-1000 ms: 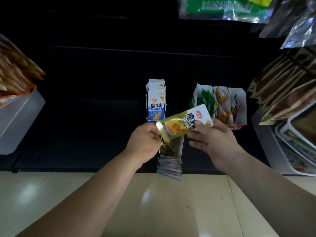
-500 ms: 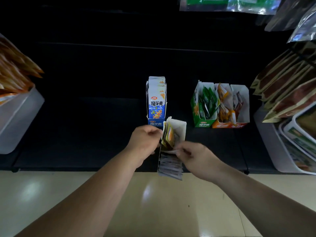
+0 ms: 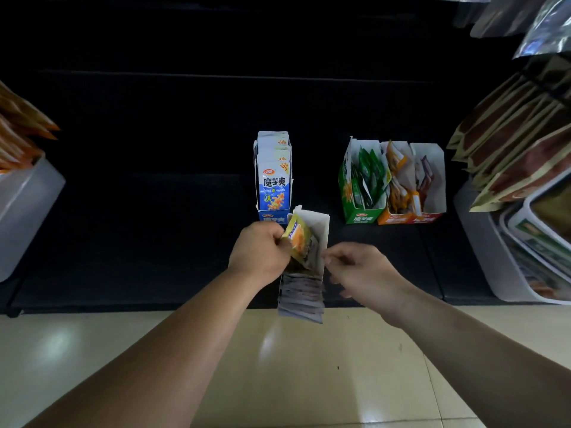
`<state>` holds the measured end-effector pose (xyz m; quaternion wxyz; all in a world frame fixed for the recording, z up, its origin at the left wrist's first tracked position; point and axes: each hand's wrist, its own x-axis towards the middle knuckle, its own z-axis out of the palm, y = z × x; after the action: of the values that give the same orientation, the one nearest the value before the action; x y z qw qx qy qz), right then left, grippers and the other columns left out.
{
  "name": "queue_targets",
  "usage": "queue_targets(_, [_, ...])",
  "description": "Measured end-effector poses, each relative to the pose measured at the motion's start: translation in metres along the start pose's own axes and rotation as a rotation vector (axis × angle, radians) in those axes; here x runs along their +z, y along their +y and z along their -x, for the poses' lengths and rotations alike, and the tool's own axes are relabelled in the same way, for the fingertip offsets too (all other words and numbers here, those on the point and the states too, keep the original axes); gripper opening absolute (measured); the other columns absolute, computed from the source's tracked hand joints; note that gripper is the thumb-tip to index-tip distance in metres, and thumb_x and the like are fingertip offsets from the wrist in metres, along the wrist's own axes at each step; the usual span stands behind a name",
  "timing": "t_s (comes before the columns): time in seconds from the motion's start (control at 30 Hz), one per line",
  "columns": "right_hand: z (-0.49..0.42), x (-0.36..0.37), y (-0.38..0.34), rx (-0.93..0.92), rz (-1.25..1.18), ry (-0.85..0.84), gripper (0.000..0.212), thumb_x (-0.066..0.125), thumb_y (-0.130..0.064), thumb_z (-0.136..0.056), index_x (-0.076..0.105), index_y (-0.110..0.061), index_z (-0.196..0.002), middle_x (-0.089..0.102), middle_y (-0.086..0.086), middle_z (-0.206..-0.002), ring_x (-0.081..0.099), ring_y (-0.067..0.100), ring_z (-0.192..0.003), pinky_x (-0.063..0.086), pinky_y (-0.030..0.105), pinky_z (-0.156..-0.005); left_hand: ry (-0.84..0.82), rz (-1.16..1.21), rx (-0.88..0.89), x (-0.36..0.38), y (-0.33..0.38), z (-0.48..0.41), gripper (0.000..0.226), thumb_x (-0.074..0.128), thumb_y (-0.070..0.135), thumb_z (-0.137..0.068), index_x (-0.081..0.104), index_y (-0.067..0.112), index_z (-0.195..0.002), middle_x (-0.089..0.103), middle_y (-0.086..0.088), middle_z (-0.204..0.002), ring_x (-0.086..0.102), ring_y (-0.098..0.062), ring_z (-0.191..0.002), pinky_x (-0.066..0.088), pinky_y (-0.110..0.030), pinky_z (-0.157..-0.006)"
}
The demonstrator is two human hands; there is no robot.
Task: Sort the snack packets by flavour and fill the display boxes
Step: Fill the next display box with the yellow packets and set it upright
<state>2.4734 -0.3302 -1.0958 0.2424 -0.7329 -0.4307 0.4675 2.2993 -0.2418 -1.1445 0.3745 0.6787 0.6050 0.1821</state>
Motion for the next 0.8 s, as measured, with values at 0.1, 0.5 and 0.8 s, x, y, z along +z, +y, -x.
queue_targets(0.1, [0.002,0.001,-0.003,0.012,-0.006,0.003,0.018,0.059,-0.027,-0.102,0.073,-0.034,-0.094,0.075,0.000,-0.098,0.070,0.024,-0.099,0.060,0.047,-0.087,0.029,-0.027,0.065,-0.011,0.000,0.007,0.039,0.063,0.019,-0.098,0.051,0.018,-0.060,0.044,0.010,-0.049,0.042,-0.009,-0.043,0.028,-0.023,-0.047])
queue_targets(0.5, [-0.001,-0.002,-0.025,0.108,-0.626,0.088,0.021,0.071,-0.022,-0.099,0.071,-0.018,-0.119,0.079,0.003,-0.108,0.077,0.020,-0.095,0.064,0.040,-0.077,-0.008,0.524,-0.020,-0.050,0.017,0.029,0.013,0.059,0.016,-0.104,0.065,0.027,-0.107,0.076,0.006,-0.092,0.072,-0.008,-0.081,0.051,-0.020,-0.061])
queue_targets(0.8, [-0.003,-0.024,-0.014,-0.349,0.186,0.225,0.021,0.061,-0.012,-0.102,0.071,-0.030,-0.104,0.069,-0.008,-0.093,0.064,0.005,-0.077,0.055,0.030,-0.065,-0.086,0.246,-0.185,-0.027,-0.003,0.016,0.028,0.057,0.011,-0.099,0.070,0.023,-0.120,0.072,0.002,-0.113,0.070,-0.019,-0.103,0.058,-0.035,-0.092])
